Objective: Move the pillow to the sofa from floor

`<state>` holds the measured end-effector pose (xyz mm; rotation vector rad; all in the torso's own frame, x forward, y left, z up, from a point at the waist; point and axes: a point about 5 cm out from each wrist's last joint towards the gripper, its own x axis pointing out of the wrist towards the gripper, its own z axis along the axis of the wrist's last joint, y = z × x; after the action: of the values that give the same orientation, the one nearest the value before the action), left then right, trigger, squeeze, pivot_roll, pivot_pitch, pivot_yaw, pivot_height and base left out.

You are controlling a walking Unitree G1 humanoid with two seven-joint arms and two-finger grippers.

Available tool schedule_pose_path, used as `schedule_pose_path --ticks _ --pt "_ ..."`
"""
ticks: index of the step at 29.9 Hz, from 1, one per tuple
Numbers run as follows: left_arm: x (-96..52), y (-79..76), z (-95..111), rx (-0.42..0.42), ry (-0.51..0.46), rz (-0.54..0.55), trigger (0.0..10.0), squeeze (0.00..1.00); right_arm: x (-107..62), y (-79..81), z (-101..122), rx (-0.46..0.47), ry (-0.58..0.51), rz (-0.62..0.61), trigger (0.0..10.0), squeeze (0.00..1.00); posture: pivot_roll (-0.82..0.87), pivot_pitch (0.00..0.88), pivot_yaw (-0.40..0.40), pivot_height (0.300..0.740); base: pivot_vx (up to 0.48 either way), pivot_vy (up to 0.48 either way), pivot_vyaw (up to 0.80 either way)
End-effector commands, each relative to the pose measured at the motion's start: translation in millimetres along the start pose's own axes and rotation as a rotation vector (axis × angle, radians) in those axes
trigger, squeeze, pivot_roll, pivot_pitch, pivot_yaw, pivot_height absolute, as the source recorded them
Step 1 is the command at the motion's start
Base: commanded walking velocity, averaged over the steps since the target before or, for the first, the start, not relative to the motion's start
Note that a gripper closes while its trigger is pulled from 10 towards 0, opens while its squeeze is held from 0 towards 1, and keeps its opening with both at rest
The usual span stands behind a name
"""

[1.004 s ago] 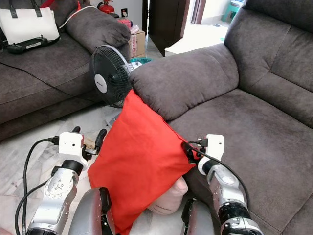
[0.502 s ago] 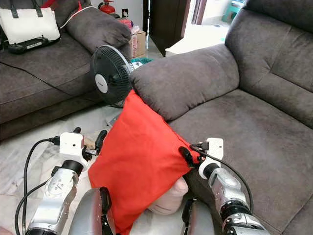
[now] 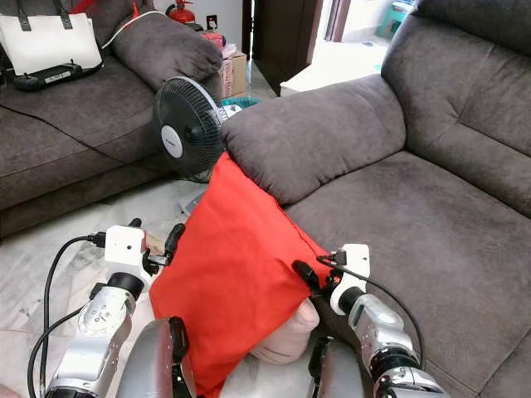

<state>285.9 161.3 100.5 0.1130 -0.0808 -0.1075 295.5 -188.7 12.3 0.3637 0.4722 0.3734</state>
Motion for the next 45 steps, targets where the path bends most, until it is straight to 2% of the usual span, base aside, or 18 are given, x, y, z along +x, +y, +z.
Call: schedule_pose_path --ticks 1,7,11,24,32,33,35,36,45 --pt "0.0 -1.8 0.4 -0.009 0.003 -0.009 10.0 0.00 -2.8 -2.9 -5.7 0.025 0.014 -0.014 10.0 0.00 0.16 0.000 -0.071 0.492 0.000 0.000 0.00" --pt "0.4 -2.6 0.3 -0.011 0.004 -0.010 10.0 0.00 -1.7 -1.4 -7.5 0.060 -0.015 -0.028 10.0 0.00 0.17 0.000 -0.072 0.492 0.000 0.000 0.00" --pt "0.3 -3.3 0.4 -0.012 0.002 -0.010 10.0 0.00 -0.3 -0.6 -3.2 0.114 -0.076 -0.039 10.0 0.00 0.17 0.000 -0.072 0.492 0.000 0.000 0.00" --pt "1.4 -6.3 0.2 -0.018 0.002 -0.015 10.0 0.00 2.4 4.3 -4.9 0.180 -0.113 -0.019 10.0 0.00 0.16 0.000 -0.072 0.492 0.000 0.000 0.00" --pt "2.5 -9.9 0.6 -0.022 0.001 -0.026 10.0 0.00 7.0 13.0 -9.3 0.206 -0.117 0.009 10.0 0.00 0.15 0.000 -0.068 0.492 0.000 0.000 0.00" --pt "2.6 -10.6 0.5 -0.024 0.001 -0.027 10.0 0.00 7.5 14.3 -9.6 0.207 -0.121 0.015 9.4 0.00 0.15 0.000 -0.067 0.492 0.000 0.000 0.00" --pt "3.2 -11.8 0.9 -0.025 -0.001 -0.030 10.0 0.00 8.0 15.2 -9.4 0.207 -0.125 0.019 5.6 0.00 0.15 0.000 -0.068 0.492 0.000 0.000 0.00" --pt "3.5 -12.1 1.1 -0.026 -0.002 -0.031 10.0 0.00 8.2 15.5 -9.0 0.210 -0.130 0.020 0.0 0.00 0.15 0.000 -0.069 0.492 0.000 0.000 0.00" --pt "5.6 -11.9 2.6 -0.027 -0.012 -0.023 10.0 0.00 9.7 15.8 -1.5 0.240 -0.198 0.010 0.0 0.00 0.16 0.000 -0.074 0.492 0.000 0.000 0.00"
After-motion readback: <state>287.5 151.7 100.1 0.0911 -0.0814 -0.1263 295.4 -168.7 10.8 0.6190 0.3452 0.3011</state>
